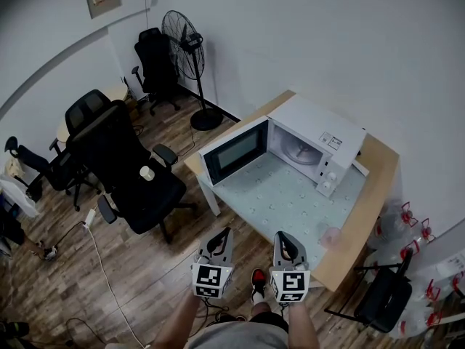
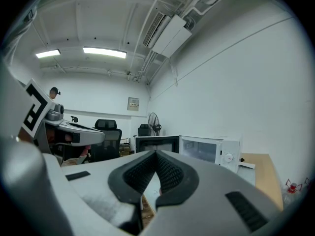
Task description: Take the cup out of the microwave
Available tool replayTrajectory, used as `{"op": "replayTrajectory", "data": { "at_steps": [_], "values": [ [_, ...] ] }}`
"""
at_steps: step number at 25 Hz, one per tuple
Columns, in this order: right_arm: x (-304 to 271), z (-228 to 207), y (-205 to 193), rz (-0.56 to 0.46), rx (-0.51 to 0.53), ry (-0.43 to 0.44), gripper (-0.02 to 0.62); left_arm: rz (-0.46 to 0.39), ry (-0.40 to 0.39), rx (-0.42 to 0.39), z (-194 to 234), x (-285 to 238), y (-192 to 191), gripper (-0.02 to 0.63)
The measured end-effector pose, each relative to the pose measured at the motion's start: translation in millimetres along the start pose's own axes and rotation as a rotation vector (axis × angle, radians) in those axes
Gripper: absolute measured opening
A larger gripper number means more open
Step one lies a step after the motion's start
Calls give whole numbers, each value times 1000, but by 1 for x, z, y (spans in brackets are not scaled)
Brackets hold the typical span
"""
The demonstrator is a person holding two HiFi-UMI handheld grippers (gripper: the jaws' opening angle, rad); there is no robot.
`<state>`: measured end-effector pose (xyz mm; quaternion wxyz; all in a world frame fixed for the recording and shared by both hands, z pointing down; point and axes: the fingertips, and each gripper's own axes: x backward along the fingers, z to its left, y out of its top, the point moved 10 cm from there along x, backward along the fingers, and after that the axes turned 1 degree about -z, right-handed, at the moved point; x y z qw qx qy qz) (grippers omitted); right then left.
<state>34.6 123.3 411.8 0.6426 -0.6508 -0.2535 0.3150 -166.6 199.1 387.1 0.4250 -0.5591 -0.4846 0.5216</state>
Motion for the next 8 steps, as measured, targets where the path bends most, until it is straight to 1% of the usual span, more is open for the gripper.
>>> {"op": "replayTrajectory", "data": {
  "at_steps": [8],
  "values": [
    [-4,-7,-2,-2,1,-25,18,-3,-17,8,-2,-9,0,25]
  ]
}}
